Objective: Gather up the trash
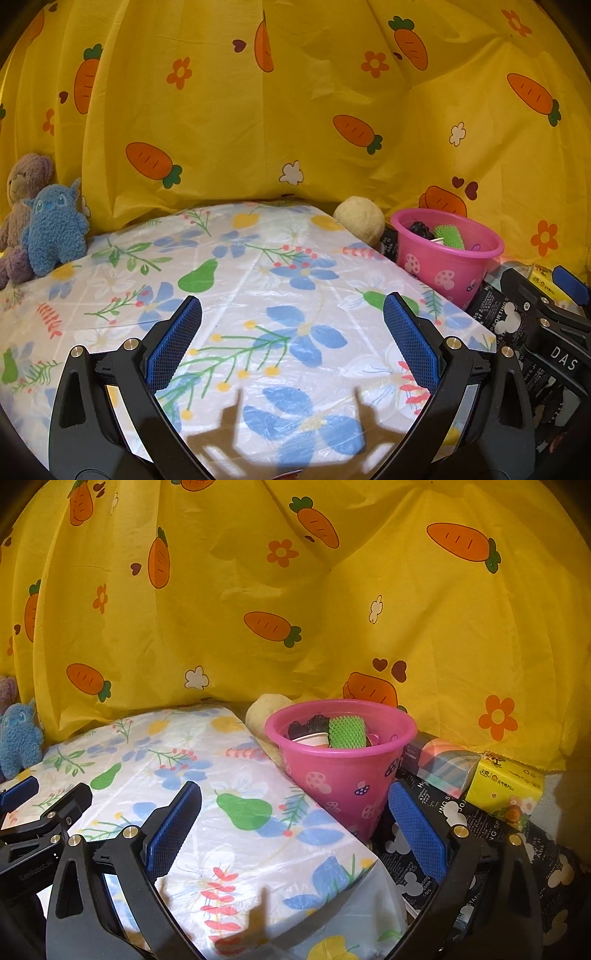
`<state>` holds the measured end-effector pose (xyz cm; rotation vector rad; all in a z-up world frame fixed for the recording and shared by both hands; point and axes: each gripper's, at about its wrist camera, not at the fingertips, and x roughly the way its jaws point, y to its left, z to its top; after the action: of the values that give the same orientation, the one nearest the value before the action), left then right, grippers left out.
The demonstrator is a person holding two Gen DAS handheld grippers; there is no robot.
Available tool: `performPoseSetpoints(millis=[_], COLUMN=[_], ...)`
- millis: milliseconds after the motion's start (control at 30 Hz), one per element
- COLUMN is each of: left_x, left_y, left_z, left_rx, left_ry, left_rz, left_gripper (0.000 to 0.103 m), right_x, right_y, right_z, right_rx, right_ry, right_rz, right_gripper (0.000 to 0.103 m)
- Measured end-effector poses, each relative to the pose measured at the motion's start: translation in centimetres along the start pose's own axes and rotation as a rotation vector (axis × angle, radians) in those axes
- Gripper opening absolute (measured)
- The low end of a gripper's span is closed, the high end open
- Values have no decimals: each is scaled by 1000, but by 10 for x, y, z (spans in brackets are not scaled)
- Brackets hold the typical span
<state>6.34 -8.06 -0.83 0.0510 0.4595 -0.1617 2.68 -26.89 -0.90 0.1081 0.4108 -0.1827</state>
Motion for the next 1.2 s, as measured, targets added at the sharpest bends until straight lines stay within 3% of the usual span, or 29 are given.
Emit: performPoseSetpoints(millis=[1200], left_x=[-32], left_y=[17], left_z=[-17], left_rx=[-24], left_ry=[-10], left_rz=[11], left_gripper=[97], right_x=[-39], right_y=[21], right_z=[-8], right_rx=[-35], right_ry=[-42], right_rz=[40], right_gripper=[97])
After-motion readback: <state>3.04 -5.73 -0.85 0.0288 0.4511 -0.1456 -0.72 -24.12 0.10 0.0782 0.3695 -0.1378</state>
